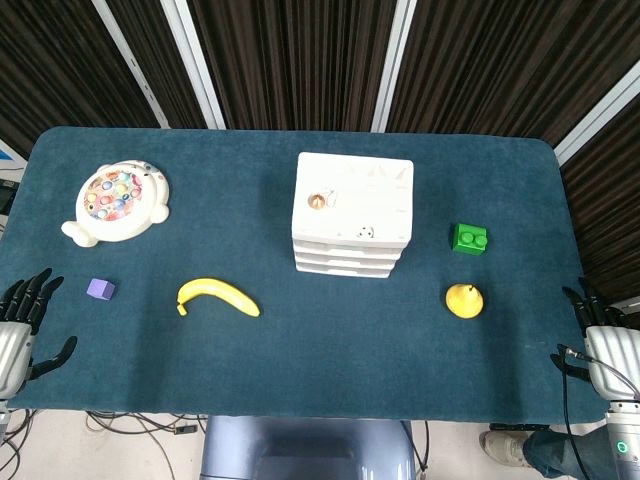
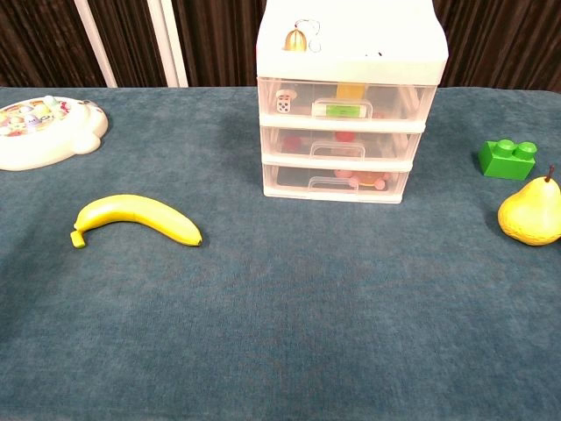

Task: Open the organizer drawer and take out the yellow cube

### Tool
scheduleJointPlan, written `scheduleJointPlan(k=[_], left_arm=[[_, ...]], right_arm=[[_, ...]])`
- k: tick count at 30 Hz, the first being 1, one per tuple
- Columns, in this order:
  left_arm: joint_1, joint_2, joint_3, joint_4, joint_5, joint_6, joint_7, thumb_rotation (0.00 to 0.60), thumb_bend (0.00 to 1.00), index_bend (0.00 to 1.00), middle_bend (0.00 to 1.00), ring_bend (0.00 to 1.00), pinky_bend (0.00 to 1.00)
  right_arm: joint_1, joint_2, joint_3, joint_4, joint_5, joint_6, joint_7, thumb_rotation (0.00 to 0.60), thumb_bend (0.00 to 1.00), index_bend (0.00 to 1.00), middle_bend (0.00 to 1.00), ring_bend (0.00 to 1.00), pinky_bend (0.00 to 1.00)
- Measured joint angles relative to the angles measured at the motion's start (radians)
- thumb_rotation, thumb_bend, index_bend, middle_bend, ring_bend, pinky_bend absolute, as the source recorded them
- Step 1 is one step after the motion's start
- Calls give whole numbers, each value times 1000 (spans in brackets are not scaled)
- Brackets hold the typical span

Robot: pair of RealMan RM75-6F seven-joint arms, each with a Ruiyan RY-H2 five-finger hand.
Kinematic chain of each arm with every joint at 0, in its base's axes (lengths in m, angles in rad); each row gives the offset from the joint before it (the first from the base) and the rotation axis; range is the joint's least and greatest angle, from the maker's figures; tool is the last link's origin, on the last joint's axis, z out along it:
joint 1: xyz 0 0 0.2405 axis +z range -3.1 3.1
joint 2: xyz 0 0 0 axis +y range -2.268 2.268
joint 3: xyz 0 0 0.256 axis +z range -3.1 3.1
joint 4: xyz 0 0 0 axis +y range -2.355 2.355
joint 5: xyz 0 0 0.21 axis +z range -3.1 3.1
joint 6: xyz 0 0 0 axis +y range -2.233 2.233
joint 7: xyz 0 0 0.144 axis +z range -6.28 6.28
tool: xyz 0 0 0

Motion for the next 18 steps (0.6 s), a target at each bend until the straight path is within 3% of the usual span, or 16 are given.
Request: scheduleJointPlan(k=[18], left_arm=[[2, -5, -4, 8, -1, 6, 12, 600, 305, 51, 0, 0, 0]], right_arm=[[2, 6, -2, -11, 2, -12, 23, 600, 128, 124, 55, 240, 260]])
